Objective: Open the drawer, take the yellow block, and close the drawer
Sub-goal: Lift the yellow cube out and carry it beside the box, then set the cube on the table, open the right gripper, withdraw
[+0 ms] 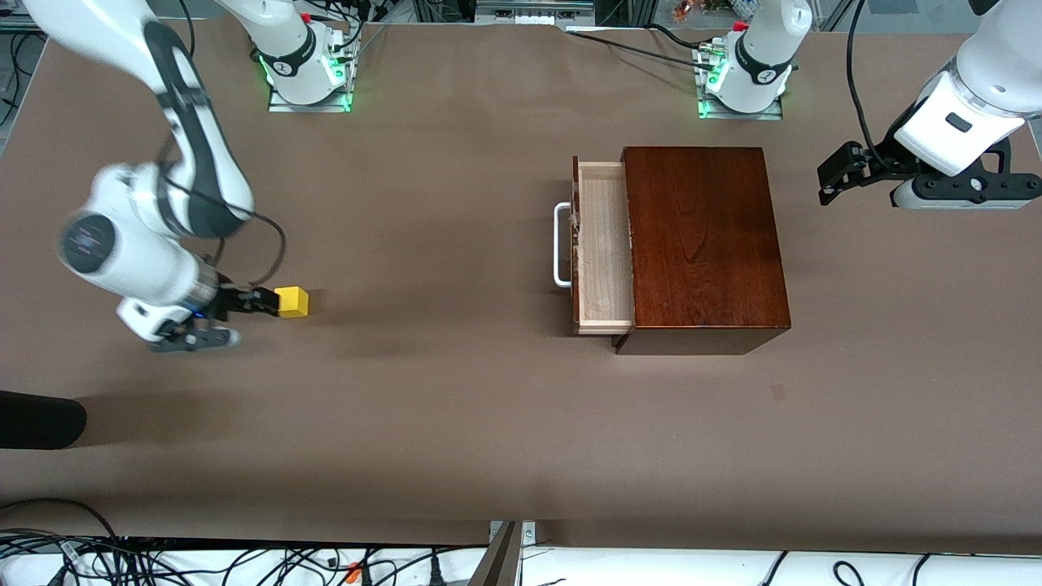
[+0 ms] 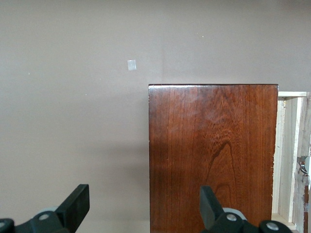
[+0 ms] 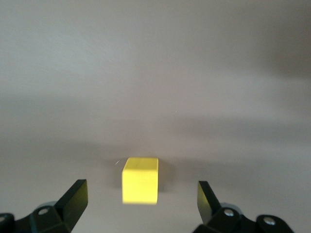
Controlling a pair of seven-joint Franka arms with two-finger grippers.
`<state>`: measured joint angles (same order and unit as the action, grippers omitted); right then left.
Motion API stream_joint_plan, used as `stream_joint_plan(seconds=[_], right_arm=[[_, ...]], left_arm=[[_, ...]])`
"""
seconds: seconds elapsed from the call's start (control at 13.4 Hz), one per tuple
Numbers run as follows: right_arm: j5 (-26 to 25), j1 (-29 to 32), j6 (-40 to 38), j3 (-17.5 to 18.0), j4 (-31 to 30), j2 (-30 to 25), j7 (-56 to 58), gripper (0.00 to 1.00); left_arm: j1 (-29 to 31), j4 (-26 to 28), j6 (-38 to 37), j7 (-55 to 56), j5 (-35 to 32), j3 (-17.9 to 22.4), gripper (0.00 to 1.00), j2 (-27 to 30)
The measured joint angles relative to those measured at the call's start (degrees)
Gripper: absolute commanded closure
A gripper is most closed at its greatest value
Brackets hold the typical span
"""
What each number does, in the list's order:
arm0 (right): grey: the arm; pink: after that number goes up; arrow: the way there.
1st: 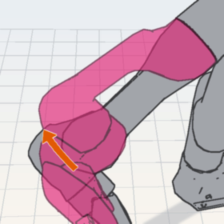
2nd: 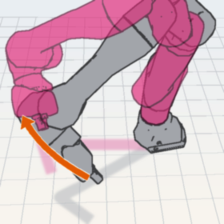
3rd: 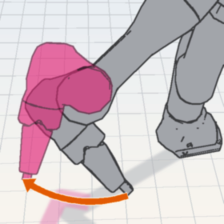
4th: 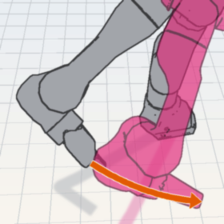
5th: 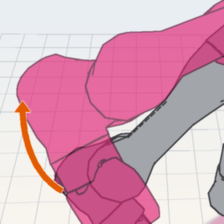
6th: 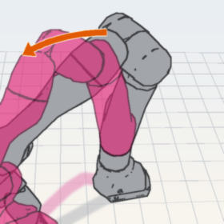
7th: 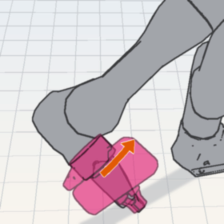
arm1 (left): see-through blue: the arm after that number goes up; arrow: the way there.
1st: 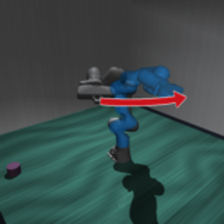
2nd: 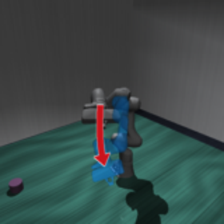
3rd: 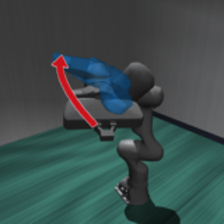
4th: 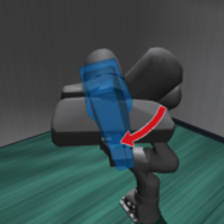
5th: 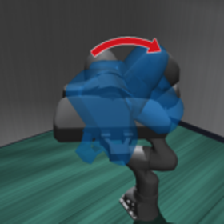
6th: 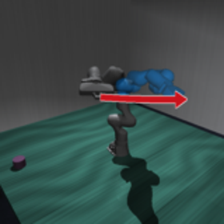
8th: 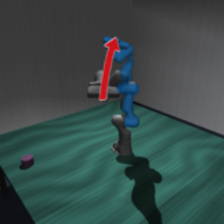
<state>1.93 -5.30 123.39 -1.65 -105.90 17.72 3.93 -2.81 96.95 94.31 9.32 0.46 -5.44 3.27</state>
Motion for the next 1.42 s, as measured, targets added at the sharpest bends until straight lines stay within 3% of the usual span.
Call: stream_joint_plan(seconds=[0.37, 0.67, 1.42], right_arm=[[0.00, 0.00, -18.92, 0.33, 4.28, -14.01, -0.01, 0.00], [0.00, 0.06, -31.78, 0.30, 12.16, -15.06, -0.13, 0.00], [-2.15, 0.08, -33.55, 0.34, 17.60, -13.53, -0.14, 0.00]], left_arm=[[0.01, 0.00, -0.01, 0.00, 0.00, 0.00, 0.00, 0.00], [0.02, 0.00, -0.03, 0.00, 0.00, 0.05, 0.00, 0.00], [0.02, 0.00, -0.16, 0.00, 0.00, -0.30, 0.00, -0.03]])
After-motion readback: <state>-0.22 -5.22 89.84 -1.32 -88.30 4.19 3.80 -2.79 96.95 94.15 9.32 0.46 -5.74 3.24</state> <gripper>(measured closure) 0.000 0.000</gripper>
